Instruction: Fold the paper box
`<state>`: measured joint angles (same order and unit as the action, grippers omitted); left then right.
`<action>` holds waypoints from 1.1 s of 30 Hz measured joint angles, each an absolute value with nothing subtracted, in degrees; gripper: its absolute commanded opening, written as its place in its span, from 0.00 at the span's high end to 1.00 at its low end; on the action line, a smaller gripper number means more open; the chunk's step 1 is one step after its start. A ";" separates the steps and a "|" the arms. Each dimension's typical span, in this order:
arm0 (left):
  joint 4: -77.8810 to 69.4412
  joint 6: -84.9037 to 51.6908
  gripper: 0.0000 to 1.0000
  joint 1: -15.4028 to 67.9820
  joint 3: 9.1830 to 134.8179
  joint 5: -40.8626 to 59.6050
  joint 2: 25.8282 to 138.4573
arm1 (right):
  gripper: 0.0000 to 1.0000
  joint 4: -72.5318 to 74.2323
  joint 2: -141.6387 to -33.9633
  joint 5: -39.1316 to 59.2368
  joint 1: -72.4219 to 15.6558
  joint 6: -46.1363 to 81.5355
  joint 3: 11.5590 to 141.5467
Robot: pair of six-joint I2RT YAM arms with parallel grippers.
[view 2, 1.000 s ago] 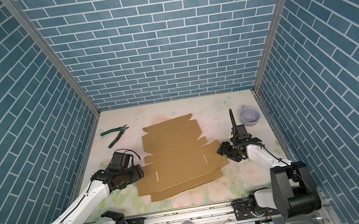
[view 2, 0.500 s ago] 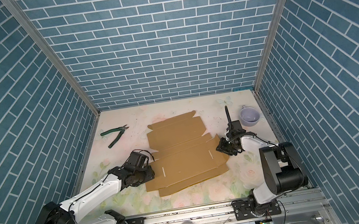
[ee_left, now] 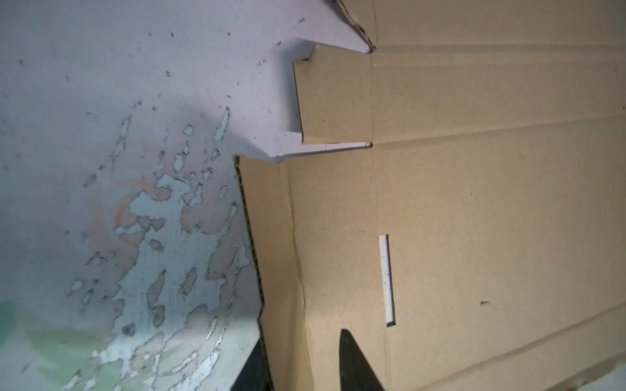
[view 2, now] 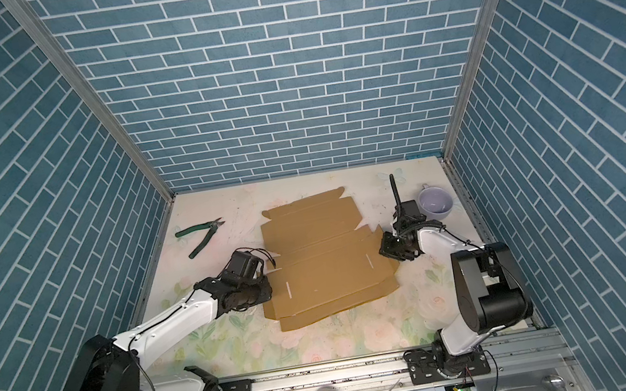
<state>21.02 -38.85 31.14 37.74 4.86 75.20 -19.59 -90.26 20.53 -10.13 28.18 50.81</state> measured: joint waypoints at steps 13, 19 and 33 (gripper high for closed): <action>22.28 -44.10 0.69 36.91 34.17 7.16 69.91 | 0.69 -16.38 -105.03 18.85 -10.46 28.71 66.17; 28.16 -42.19 0.45 36.88 36.40 4.01 68.62 | 0.66 -17.61 -104.73 17.54 -10.50 28.45 66.15; 43.05 -28.64 0.31 32.16 57.06 -2.33 70.08 | 0.19 -27.97 -90.02 5.23 -10.46 31.40 62.26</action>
<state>43.05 -28.64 32.16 57.06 -2.33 70.08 -27.97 -90.02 5.23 -10.46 31.40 62.26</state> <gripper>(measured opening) 0.692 0.811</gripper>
